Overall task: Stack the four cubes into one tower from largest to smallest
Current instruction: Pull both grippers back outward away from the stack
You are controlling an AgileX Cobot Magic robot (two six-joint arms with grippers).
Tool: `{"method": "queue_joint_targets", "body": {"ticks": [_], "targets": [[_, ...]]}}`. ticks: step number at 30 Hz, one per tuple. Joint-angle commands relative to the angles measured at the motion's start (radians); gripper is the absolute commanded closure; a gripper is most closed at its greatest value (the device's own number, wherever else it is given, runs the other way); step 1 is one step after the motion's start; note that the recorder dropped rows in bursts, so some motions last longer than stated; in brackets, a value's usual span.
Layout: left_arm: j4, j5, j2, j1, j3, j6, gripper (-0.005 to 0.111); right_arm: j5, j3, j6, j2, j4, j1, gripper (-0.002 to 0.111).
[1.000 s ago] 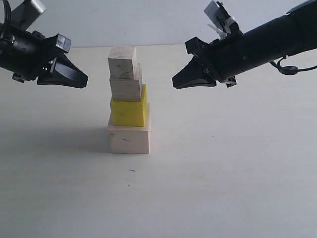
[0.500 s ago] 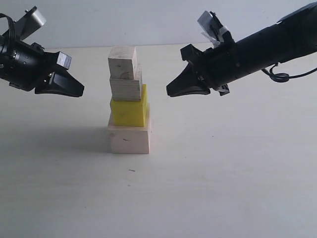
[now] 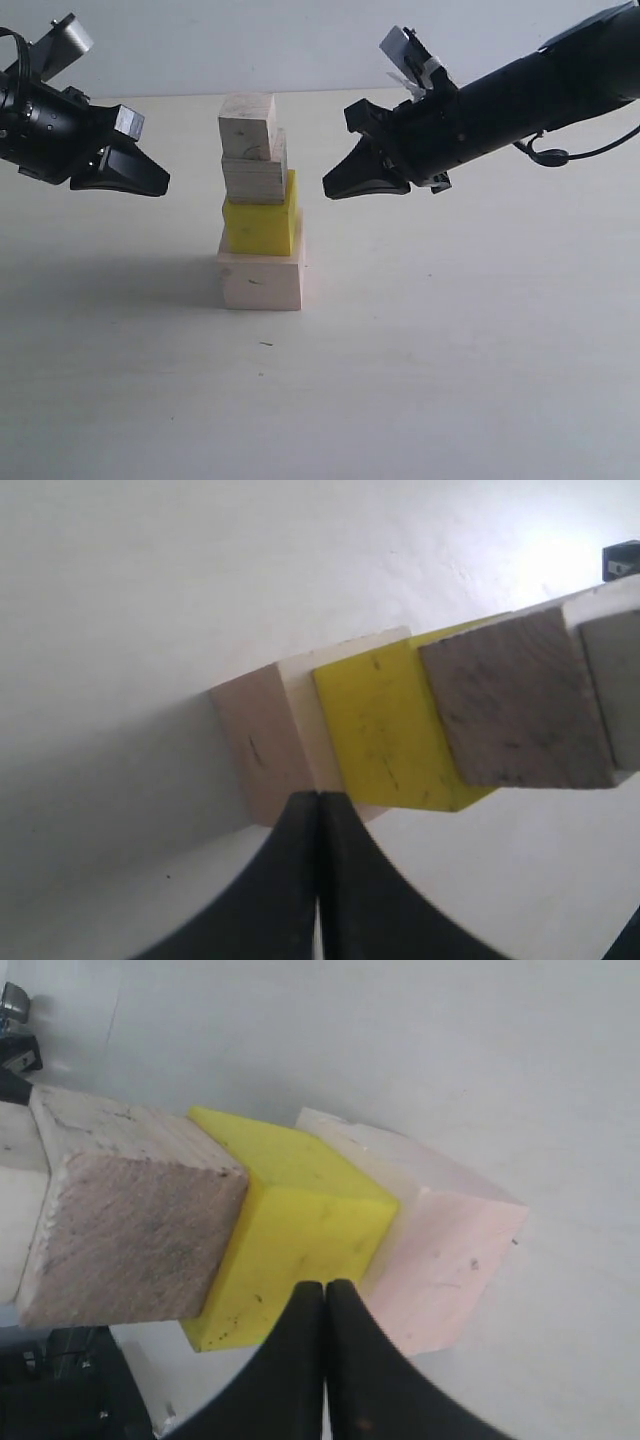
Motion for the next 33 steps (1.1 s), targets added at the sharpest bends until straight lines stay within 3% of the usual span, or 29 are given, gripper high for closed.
{"method": "queue_joint_targets", "body": {"ticks": [1, 33], "targets": [[-0.006, 0.004, -0.009, 0.002, 0.004, -0.004, 0.107, -0.022, 0.002, -0.018, 0.016, 0.016, 0.002, 0.108], [-0.007, 0.019, -0.009, 0.002, 0.004, -0.019, 0.107, 0.115, -0.057, -0.089, 0.155, 0.153, 0.002, 0.108]]}}
